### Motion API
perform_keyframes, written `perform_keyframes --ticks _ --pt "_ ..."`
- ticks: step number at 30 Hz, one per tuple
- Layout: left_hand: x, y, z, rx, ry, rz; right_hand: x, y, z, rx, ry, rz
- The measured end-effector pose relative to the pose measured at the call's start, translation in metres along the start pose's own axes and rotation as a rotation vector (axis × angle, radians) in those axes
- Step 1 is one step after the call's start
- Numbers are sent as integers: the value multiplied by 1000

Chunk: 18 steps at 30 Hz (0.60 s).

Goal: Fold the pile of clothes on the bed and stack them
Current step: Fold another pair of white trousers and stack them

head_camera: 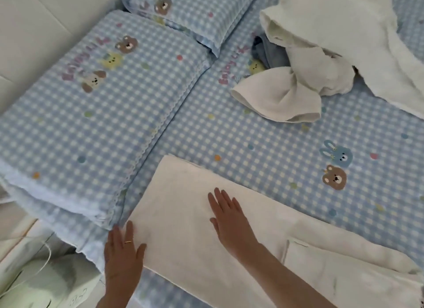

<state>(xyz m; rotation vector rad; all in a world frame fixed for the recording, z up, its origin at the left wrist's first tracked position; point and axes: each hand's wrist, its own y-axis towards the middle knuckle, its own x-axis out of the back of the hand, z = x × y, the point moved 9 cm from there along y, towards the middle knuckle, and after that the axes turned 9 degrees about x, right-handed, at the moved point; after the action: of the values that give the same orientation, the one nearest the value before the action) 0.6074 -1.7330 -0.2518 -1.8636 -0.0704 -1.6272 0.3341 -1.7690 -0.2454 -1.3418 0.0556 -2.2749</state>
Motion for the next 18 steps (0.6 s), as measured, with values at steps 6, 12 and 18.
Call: perform_keyframes --ticks 6,12,18 --pt "-10 48 12 -62 -202 151 -10 132 50 287 -303 108" --pt "-17 66 33 28 -421 298 -19 204 78 453 -543 233" --pt "8 52 26 14 -581 446 -10 224 88 489 -676 303"
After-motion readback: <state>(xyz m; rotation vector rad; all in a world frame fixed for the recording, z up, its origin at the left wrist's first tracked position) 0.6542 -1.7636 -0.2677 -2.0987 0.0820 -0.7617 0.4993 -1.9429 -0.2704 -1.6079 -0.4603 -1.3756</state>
